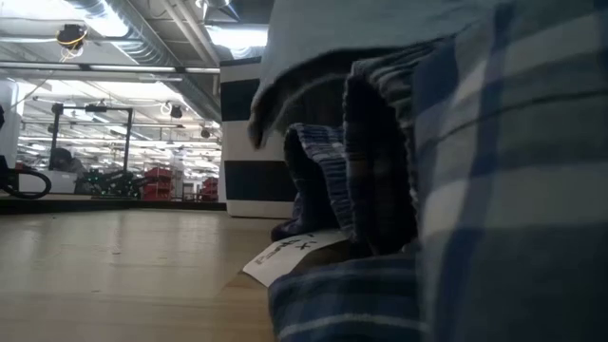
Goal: Sort clothes
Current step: Put the blue jeans into the blue bin
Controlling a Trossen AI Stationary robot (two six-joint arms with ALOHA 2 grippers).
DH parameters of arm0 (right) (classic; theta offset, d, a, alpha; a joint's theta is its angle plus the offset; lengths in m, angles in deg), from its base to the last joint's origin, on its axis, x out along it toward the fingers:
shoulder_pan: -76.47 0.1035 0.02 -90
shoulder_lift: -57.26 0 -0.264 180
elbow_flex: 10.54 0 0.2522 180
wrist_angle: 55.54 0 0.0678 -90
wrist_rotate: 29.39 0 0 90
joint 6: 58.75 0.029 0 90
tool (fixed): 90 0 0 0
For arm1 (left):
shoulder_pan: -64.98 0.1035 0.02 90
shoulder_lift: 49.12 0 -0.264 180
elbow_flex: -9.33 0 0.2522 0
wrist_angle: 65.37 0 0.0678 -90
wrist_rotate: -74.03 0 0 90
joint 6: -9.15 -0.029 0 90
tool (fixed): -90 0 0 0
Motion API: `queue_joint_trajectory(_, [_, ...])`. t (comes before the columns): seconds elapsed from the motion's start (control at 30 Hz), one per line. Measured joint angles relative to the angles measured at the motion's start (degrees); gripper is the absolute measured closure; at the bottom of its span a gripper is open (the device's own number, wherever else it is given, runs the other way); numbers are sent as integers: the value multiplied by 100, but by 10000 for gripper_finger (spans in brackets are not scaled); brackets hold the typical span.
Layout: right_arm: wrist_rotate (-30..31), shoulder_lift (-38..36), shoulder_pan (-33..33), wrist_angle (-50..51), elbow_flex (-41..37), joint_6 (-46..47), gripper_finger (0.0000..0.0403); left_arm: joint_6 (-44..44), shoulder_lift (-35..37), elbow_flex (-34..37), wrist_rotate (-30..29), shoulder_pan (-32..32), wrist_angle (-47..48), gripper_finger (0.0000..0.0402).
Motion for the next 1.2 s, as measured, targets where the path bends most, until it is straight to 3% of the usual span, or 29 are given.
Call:
queue_joint_trajectory(0.47, [957,-703,-110,-46,0,-89,370,-1,0,1,-1,-2,-7,343])
queue_joint_trajectory(0.6, [1194,-825,-279,-375,0,-492,370,-26,0,1,-2,-1,-7,343])
queue_joint_trajectory(0.87, [1798,-977,-805,-2422,9,-2833,370,-97,-1,0,-2,0,-7,343])
queue_joint_trajectory(1.2, [1422,-959,-1670,-5352,54,-6168,370,-138,0,2,-2,-1,-5,343])
